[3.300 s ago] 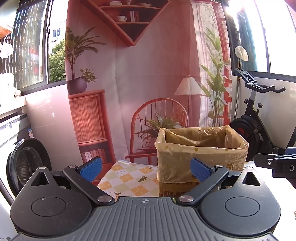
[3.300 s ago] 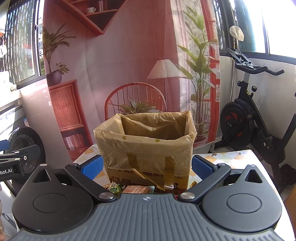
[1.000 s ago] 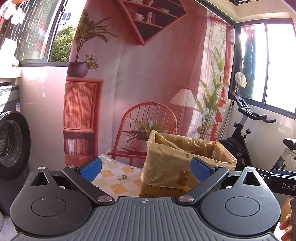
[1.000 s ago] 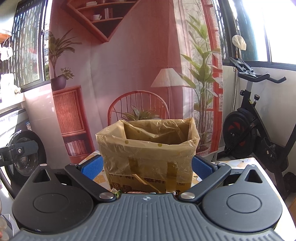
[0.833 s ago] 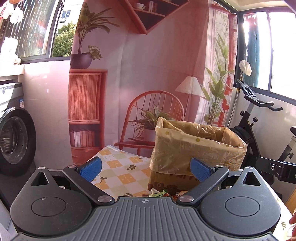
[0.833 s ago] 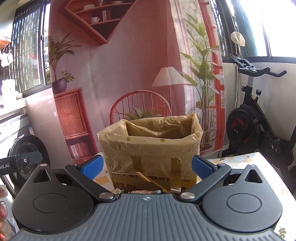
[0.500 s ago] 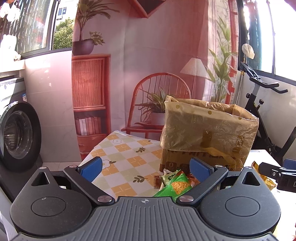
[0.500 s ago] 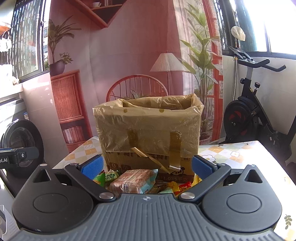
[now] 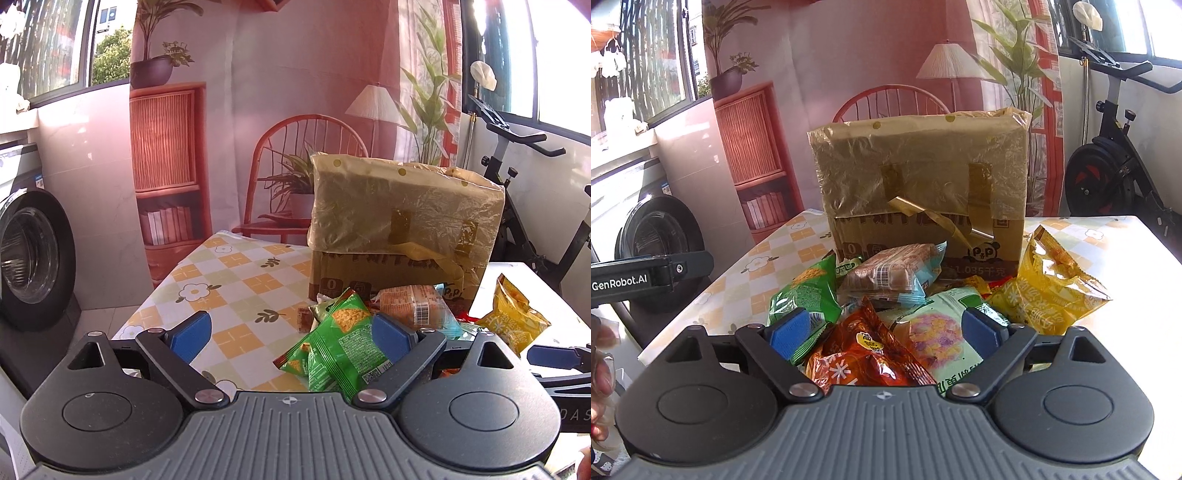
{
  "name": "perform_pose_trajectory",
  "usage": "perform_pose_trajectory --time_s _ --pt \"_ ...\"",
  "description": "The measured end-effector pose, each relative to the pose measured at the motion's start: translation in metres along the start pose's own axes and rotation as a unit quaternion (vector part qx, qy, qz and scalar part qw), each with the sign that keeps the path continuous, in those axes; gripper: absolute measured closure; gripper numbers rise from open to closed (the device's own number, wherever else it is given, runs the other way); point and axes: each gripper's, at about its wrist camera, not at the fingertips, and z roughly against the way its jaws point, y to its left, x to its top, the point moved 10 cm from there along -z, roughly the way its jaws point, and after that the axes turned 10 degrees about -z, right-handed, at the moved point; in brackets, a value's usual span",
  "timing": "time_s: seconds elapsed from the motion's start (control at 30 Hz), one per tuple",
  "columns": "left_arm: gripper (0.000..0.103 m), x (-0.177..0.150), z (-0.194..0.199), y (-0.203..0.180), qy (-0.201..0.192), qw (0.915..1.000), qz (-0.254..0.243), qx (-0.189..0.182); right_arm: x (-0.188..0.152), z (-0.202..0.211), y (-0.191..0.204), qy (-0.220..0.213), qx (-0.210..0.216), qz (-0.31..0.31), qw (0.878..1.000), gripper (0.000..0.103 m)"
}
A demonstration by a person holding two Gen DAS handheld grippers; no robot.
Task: Organize snacks
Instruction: 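Move both tools down toward the snack packs beside the box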
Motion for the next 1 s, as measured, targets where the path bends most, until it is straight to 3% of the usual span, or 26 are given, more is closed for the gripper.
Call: perform_pose_trajectory --time_s 0.13,0.4,0.67,1.0 --pt "0.008 -0.006 0.003 -0.005 0.011 0.9998 0.012 -0.014 -0.013 -0.001 -0.002 0.031 -0.001 -0.013 0.999 0.015" --pt "0.008 -0.015 0.012 -0.012 0.008 0.9995 0.004 -0.031 -0.023 0.005 -0.006 0.05 0.001 -0.048 0.998 0.02" --pt "0.008 -0.026 0.006 -0.007 0.026 0.9995 0.004 -0.017 -0.044 -0.004 0.012 0.101 0.038 -0.042 0.993 0.024" --pt "0.008 -0.037 -0.005 -0.006 0.047 0.9987 0.007 -0.018 -0.056 -0.028 0.002 0.15 0.051 -0.086 0.984 0.029"
